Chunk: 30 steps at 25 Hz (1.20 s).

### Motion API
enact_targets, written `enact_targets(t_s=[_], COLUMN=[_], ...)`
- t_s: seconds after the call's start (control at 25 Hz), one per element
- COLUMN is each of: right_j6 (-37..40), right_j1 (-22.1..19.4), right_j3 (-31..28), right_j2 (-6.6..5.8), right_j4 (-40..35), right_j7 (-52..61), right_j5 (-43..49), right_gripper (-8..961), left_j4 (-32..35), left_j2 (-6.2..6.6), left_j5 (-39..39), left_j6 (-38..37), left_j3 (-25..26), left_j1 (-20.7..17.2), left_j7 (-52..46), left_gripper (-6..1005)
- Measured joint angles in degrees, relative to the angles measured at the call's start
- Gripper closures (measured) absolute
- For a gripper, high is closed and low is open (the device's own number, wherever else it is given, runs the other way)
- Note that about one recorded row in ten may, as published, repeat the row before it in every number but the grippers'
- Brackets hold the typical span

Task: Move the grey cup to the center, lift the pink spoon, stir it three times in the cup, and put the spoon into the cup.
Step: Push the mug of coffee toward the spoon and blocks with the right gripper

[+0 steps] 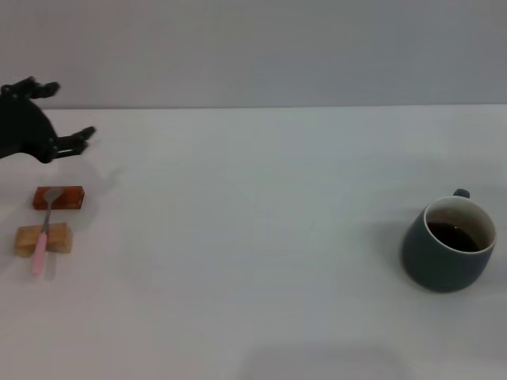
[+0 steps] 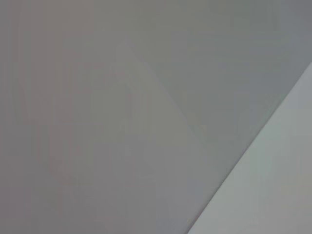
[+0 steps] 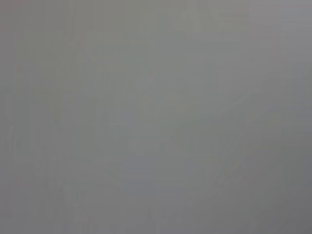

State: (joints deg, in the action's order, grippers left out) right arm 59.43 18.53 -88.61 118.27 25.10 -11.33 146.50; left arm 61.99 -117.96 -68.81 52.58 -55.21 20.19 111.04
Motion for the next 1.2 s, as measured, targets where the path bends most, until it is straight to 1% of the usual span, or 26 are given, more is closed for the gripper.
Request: enact_targets(t_s=[0.04,0.08,0.16,0.2,0.24,0.28,0.36,0.4,0.44,0.48,0.6,0.64,0.68,0.72,0.76,0.8,0.88,0.96,1.0,1.04,1.08,1.2], right_j6=[-0.4,-0.4,-0.5,-0.8,-1.0,-1.0,-1.3,-1.4,-1.6,-1.6,-2.0,-2.1,-2.1,-2.1,-2.1,-2.1,-2.1,-2.1,-2.1,-2.1,-2.1,-2.1], right_j1=[-0.1,-0.1,-0.1,-0.1,-0.1,-0.1,-0.1,-0.2,-0.2,-0.2,-0.2,-0.2,-0.2,-0.2,-0.2,-0.2,-0.3,-0.3,-0.3,-0.3,-0.3,-0.6], right_j3=[-0.4,-0.4,-0.6,-0.6,-0.6,-0.6,-0.6,-0.6,-0.6,-0.6,-0.6,-0.6,-0.6,-0.6,-0.6,-0.6,-0.6,-0.6,-0.5,-0.4,-0.4,-0.3], right_j2=[0.01,0.01,0.02,0.03,0.03,0.03,0.03,0.03,0.03,0.03,0.03,0.03,0.03,0.03,0.03,0.03,0.03,0.03,0.03,0.03,0.03,0.03], right_j4=[0.2,0.2,0.3,0.3,0.4,0.4,0.8,0.9,1.3,1.3,1.7,1.9,1.9,2.0,2.3,2.3,2.4,2.5,2.6,2.8,2.8,3.4], right_j7=[0.0,0.0,0.0,0.0,0.0,0.0,-0.1,-0.1,-0.1,-0.1,-0.2,-0.2,-0.2,-0.2,-0.2,-0.2,-0.2,-0.2,-0.2,-0.2,-0.2,-0.2], right_j5=[0.0,0.0,0.0,0.0,0.0,0.0,0.0,0.0,0.0,0.0,0.0,0.0,0.0,0.0,0.0,0.0,0.0,0.0,0.0,0.0,0.0,0.0], right_gripper=[418,418,418,418,418,418,417,417,417,417,417,417,417,417,418,418,418,417,417,417,417,418], left_j4=[0.2,0.2,0.5,0.7,0.7,0.7,0.6,0.3,-0.3,-0.3,-0.7,-1.0,-1.0,-1.3,-2.3,-2.3,-3.2,-3.4,-3.6,-5.0,-5.0,-8.9], left_j2=[-0.01,-0.01,-0.1,-0.15,-0.16,-0.16,-0.17,-0.19,-0.22,-0.22,-0.1,-0.06,-0.06,-0.03,0.03,0.03,0.18,0.28,0.3,0.34,0.34,0.35], left_j5=[1.8,1.8,2.2,1.8,1.6,1.6,1.6,1.7,1.9,1.9,2.2,2.7,2.7,3.2,4.0,4.0,4.6,7.1,9.4,15.5,15.5,25.0], left_j6=[-7.6,-7.6,-14.1,-19.2,-21.2,-21.2,-25.0,-28.1,-33.8,-33.8,-45.0,-51.6,-51.6,-55.3,-62.1,-62.1,-67.7,-70.6,-72.2,-76.0,-76.0,-84.1], left_j3=[-3.5,-3.5,-5.6,-7.2,-7.8,-7.8,-8.9,-10.0,-12.6,-12.6,-17.4,-19.8,-19.8,-21.3,-23.8,-23.8,-25.8,-26.5,-26.9,-28.2,-28.2,-30.2], left_j1=[-1.0,-1.0,-1.9,-2.7,-2.9,-2.9,-3.2,-3.4,-3.8,-3.8,-5.1,-5.7,-5.7,-6.0,-6.2,-6.2,-6.3,-6.4,-6.5,-6.6,-6.6,-6.5], left_j7=[1.1,1.1,2.4,3.1,3.3,3.3,3.9,4.5,5.3,5.3,5.7,5.7,5.7,5.6,5.0,5.0,2.2,-3.6,-7.4,-14.5,-14.5,-24.8], left_gripper=[158,158,159,159,159,159,159,159,159,158,161,163,166,168,171,173,178,184,186,189,191,199])
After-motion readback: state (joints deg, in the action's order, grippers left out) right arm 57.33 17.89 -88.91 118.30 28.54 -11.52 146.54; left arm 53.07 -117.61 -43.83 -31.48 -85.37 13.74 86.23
